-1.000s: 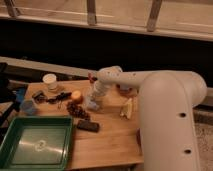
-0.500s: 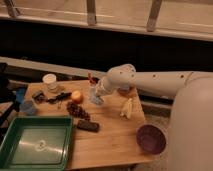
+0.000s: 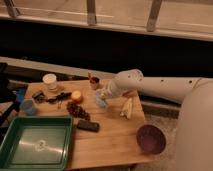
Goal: Place towel in table surface
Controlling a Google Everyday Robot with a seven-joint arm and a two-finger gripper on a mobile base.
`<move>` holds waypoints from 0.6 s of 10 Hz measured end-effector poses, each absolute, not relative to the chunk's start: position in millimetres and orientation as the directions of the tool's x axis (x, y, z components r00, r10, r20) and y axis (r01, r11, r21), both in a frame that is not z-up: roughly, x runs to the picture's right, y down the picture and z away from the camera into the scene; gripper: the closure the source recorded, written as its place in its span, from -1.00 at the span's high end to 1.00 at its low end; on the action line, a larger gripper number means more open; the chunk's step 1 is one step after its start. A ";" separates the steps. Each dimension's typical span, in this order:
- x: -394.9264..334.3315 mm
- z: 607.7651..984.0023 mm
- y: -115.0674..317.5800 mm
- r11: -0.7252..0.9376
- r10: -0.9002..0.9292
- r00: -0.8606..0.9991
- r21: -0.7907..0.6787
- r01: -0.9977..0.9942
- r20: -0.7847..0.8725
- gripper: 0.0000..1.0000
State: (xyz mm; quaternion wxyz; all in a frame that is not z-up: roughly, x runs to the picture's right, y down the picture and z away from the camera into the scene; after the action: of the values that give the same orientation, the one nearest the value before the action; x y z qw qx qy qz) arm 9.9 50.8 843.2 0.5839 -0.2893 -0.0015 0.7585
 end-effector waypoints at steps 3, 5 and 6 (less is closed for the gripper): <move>19.9 867.6 83.7 -0.350 0.836 -0.155 -0.293 -0.890 -0.527 -0.07; 18.0 866.4 98.8 -0.349 0.813 -0.140 -0.281 -0.894 -0.565 0.27; 17.0 864.8 109.2 -0.353 0.800 -0.134 -0.278 -0.893 -0.585 0.34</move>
State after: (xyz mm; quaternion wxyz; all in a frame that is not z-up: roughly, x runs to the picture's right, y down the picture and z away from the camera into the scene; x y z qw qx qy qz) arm 17.0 109.2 864.8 0.5647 -0.3381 0.0692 0.7497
